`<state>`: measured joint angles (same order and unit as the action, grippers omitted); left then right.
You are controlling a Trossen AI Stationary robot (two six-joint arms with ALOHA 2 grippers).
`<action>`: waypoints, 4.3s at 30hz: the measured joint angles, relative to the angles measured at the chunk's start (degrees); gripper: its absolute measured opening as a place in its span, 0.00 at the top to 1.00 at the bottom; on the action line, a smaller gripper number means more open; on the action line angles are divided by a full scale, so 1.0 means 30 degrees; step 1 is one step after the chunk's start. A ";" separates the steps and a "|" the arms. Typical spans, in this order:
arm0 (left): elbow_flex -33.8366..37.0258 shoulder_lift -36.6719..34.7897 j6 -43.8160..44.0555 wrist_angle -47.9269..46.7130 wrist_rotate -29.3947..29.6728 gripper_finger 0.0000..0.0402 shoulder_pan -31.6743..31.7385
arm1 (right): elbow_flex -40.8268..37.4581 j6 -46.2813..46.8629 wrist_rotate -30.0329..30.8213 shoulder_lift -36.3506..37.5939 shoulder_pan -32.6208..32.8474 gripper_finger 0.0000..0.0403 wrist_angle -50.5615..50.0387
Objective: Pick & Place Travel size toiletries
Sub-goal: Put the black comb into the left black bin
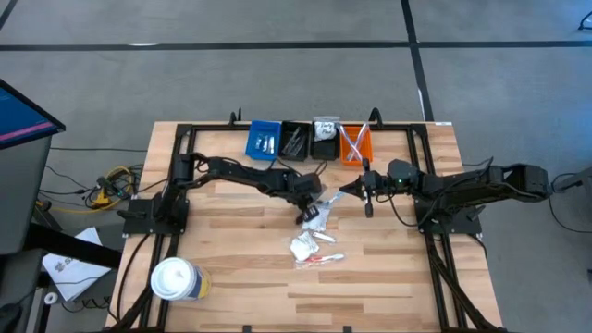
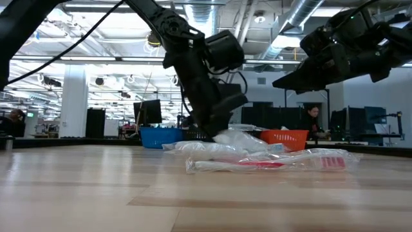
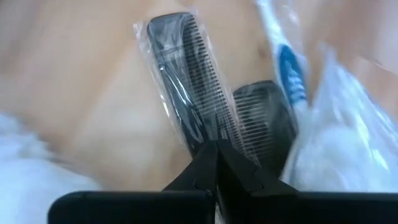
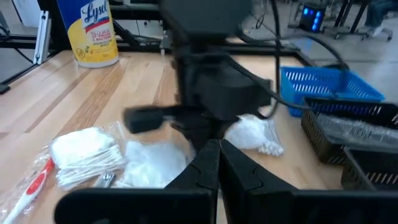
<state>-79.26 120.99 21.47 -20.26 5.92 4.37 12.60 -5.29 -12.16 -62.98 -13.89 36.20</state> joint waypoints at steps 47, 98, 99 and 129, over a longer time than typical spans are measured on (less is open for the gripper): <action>0.0117 0.0233 0.1073 0.4941 0.3116 1.00 -0.4576 | 0.2726 0.0459 -0.0403 -0.4874 0.4235 1.00 -0.2544; 0.1756 -0.1457 0.4634 -0.0899 0.5552 1.00 -0.5611 | 0.7957 -0.2728 0.1094 -1.1672 0.1485 1.00 -0.4485; 0.1756 -0.1457 0.4631 -0.0904 0.5716 1.00 -0.5615 | 0.7956 -0.2716 0.1093 -1.1672 0.1513 1.00 -0.4527; 0.3572 -0.1950 0.5469 -0.0645 0.8198 1.00 -0.4881 | 0.7956 -0.3735 0.1078 -1.1672 0.3381 1.00 -0.6078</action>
<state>-68.55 115.14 37.88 -22.19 30.51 -10.27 36.47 -16.49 -8.93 -98.00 -3.75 17.96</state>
